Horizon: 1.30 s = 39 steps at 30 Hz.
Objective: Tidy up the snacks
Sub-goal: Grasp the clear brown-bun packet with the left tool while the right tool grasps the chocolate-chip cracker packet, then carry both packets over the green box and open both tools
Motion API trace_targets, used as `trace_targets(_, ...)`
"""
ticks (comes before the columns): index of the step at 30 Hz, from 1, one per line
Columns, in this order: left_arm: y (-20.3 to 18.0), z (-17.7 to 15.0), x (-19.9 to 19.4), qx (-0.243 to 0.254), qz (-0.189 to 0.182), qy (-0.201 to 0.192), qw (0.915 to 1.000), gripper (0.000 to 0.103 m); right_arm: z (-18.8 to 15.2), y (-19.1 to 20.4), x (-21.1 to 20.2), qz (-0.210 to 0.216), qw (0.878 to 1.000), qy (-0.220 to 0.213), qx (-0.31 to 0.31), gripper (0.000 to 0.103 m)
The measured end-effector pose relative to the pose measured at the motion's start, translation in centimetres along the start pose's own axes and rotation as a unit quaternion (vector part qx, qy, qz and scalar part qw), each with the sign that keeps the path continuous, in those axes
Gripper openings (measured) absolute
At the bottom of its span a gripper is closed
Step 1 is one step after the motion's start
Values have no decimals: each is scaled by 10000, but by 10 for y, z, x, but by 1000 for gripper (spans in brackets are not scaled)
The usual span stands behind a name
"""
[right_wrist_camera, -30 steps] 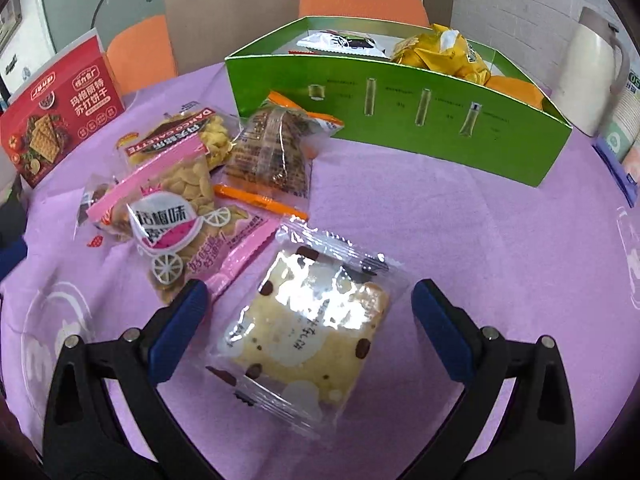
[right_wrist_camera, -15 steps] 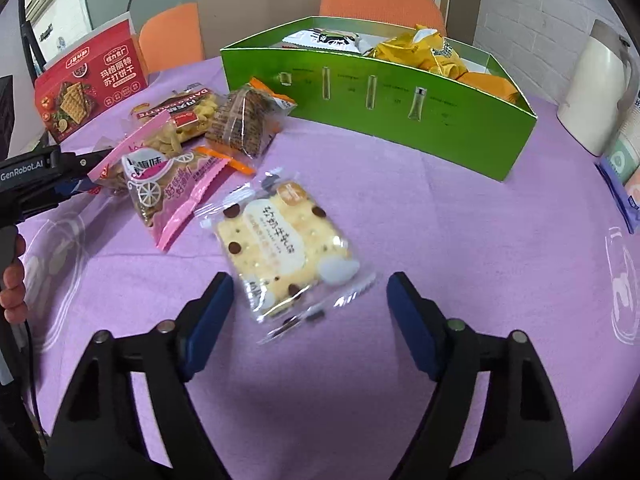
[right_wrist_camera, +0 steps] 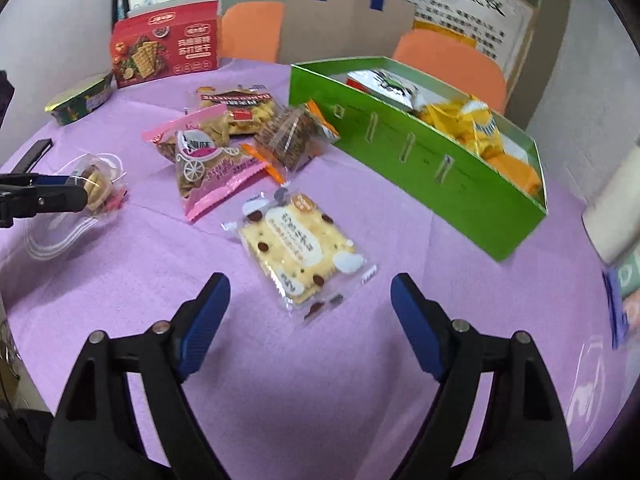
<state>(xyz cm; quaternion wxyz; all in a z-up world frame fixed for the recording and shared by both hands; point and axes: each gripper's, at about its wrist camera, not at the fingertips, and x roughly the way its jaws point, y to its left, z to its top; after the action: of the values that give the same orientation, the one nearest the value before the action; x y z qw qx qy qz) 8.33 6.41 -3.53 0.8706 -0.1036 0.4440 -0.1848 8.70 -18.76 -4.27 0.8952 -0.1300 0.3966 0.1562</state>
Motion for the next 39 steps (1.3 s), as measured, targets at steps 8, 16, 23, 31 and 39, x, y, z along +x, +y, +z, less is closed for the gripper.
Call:
trace_targets(8,-6,5,11,6,175,137,9998,73,21,-3,42,763,9949,409,-511,83)
trace_targets(16,0,16,23,-85,301,227,9993,71,3,-8,27,1036,9938,385,-124,63)
trace_targets(23,-6,17,28,147,557,190,9982,71,3,-2,32,960,9949,281,-126,75)
trace_targets(31,-22,11,14,350,386,196,9984,48,-9,1,3,1116,9936,29,178,61)
trace_targets(39,-75,55,-33,800,-230,-418,9957,48,14,-45,-62,933,9876,-976,798,61)
